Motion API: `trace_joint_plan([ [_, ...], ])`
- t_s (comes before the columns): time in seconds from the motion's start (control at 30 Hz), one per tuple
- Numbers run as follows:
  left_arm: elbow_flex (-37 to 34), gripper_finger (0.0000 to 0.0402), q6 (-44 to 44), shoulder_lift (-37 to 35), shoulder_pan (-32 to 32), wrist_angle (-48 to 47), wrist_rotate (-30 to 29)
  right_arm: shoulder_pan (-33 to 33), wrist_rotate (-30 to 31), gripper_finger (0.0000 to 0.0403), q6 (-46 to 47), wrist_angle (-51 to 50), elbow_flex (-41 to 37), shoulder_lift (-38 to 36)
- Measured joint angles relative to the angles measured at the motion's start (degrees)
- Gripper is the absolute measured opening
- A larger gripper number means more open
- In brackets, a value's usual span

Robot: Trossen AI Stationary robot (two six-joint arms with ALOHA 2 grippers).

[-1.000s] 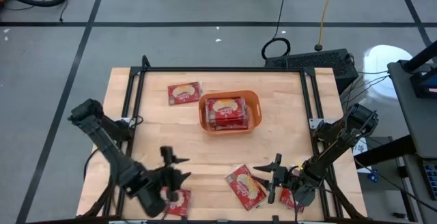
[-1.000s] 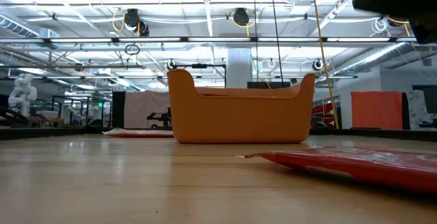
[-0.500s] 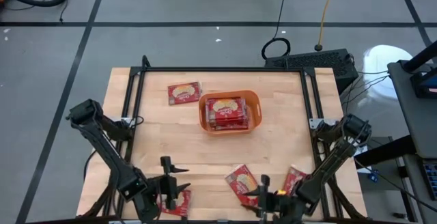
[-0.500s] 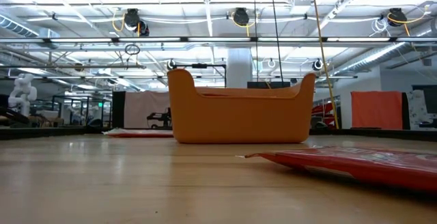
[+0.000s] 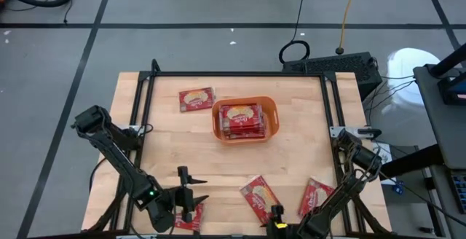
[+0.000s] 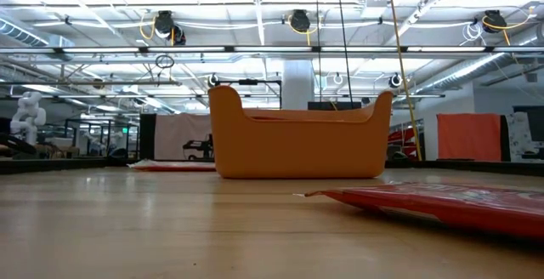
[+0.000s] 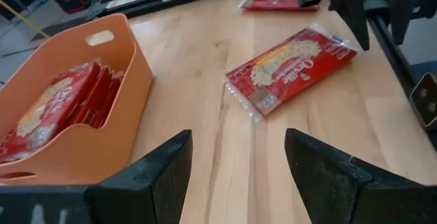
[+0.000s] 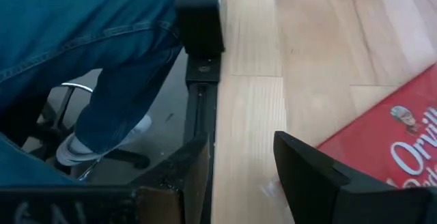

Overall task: Sort popcorn bags into baskets
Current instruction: Put the red popcorn bag into the orange bin

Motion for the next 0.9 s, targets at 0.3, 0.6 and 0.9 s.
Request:
trace_joint_plan([
  [0.3, 0.0, 0.0239, 5.3, 0.0, 0.5, 4.5, 0.1, 1.4, 5.1, 0.0160, -11.2, -6.4, 1.6, 2.1],
  [0.6, 0.0, 0.0239, 4.9, 0.0, 1.6, 4.4, 1.2, 1.4, 6.2, 0.0160, -23.1, -12.9, 1.0, 2.1],
  [0.9, 0.0, 0.0239, 4.9, 0.0, 1.6, 4.5, 1.3, 1.1, 12.1, 0.0117, -25.2, -11.8, -2.1, 2.0],
])
